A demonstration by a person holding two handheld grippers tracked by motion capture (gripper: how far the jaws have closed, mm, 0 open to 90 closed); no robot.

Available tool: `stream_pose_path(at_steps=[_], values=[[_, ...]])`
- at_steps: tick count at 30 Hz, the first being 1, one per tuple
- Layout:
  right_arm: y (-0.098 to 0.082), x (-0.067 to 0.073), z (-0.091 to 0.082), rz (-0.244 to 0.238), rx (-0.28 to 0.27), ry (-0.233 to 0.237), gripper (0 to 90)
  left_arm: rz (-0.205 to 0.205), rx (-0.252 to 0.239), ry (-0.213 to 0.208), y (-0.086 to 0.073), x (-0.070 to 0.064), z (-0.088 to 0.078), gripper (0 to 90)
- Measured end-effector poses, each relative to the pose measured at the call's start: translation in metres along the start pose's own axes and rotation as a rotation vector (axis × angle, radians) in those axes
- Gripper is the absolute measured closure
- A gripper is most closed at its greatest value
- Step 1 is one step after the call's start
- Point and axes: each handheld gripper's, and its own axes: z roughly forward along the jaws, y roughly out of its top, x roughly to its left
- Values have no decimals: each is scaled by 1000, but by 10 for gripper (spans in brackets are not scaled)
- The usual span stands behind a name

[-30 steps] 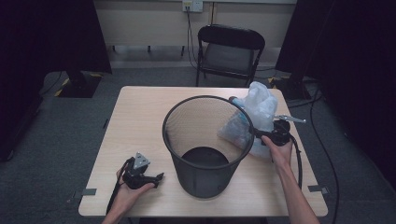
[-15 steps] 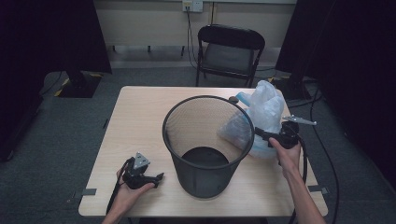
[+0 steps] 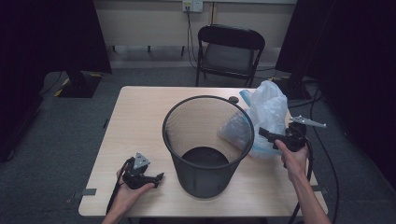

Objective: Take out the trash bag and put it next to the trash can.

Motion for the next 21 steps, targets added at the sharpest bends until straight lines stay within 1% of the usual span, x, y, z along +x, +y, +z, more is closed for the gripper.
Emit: stream_pose_path(at_steps=[1, 4, 8, 15, 18, 20, 21], values=[[0, 1, -2, -5, -1, 4, 155, 0, 0, 0, 0, 0, 0, 148], [-1, 6, -7, -21, 3, -13, 156, 0, 0, 0, 0, 0, 0, 148], [-3, 9, -17, -19, -18, -9, 157, 0, 0, 0, 0, 0, 0, 148], [-6, 7, -37, -15, -48, 0, 156, 0, 0, 0, 0, 0, 0, 148], [-10, 6, -47, -17, -49, -11, 157, 0, 0, 0, 0, 0, 0, 148], [-15, 4, -52, -17, -47, -35, 155, 0, 0, 0, 0, 0, 0, 148], [-18, 3, -55, -16, -45, -32, 155, 0, 0, 0, 0, 0, 0, 148]])
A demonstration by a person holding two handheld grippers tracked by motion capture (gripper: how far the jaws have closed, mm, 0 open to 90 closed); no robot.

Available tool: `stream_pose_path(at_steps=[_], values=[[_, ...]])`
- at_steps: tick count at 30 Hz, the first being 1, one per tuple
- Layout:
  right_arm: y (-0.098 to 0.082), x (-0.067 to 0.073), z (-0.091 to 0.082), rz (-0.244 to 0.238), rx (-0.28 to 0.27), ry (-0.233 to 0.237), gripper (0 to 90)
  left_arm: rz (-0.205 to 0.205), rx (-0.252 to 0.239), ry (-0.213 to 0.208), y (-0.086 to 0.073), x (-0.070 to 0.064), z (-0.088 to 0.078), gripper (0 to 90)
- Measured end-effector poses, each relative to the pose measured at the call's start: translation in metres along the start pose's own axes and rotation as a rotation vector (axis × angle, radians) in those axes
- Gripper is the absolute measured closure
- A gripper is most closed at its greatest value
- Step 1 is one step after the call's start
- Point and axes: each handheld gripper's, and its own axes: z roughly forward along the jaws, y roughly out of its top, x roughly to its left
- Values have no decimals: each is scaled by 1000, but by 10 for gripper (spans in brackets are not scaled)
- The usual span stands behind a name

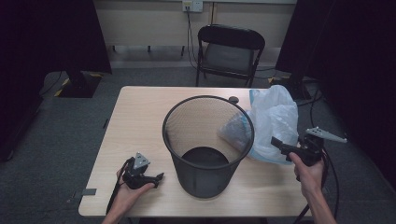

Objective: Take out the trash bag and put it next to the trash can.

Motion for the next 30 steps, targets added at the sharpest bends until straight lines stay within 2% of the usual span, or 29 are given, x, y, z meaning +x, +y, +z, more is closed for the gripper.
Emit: stream_pose_path(at_steps=[6, 14, 18, 20, 22, 27, 30], values=[[-23, -5, -14, 11, 30, 1, 155, 0, 0, 0, 0, 0, 0, 148], [-55, 3, -18, -15, 106, 26, 157, -1, 0, 1, 0, 0, 0, 148], [-70, 8, -19, -27, 145, 23, 166, -1, 0, 0, 0, 0, 0, 148], [-78, 11, -18, -37, 173, 29, 211, 0, 0, 0, 0, 0, 0, 148], [-86, 16, -17, -68, 181, 2, 224, -1, 0, 1, 0, 0, 0, 148], [-101, 27, -4, -98, 277, 3, 226, -1, 0, 1, 0, 0, 0, 148], [-105, 32, 2, -138, 302, -36, 226, -1, 0, 0, 0, 0, 0, 148]])
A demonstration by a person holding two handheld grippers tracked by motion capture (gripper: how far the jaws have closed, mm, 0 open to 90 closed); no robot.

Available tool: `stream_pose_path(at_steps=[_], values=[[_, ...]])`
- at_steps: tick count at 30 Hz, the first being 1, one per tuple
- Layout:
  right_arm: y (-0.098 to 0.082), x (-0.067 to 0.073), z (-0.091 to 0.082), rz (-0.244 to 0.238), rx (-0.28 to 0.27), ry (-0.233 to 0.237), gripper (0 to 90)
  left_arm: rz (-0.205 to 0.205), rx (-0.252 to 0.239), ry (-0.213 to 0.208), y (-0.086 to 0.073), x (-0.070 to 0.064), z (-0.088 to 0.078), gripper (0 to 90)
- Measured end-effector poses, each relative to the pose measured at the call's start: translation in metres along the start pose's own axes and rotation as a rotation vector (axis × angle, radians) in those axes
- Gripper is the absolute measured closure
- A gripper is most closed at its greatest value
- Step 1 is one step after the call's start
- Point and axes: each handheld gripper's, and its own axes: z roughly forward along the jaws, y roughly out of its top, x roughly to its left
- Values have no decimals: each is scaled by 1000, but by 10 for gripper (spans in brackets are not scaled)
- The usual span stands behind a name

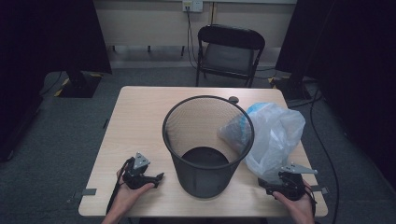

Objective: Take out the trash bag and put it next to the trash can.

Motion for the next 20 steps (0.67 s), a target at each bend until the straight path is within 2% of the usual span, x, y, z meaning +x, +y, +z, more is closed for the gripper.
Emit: stream_pose_path(at_steps=[2, 6, 8, 11, 12, 20], values=[[0, 0, 7, -7, 29, -28, 210, 0, 0, 0, 0, 0, 0, 148], [4, -4, 22, 4, 74, -46, 178, 0, 0, 0, 0, 0, 0, 148], [6, -6, 28, -2, 65, -66, 169, -2, -2, 0, 0, 0, 0, 148], [8, -4, 37, -75, 60, -118, 145, 0, 0, 0, 0, 0, 0, 148], [8, -5, 41, -91, 36, -118, 132, -2, -2, 0, 0, 0, 0, 148], [8, -6, 43, -88, 23, -117, 127, -2, -2, 0, 0, 0, 0, 148]])
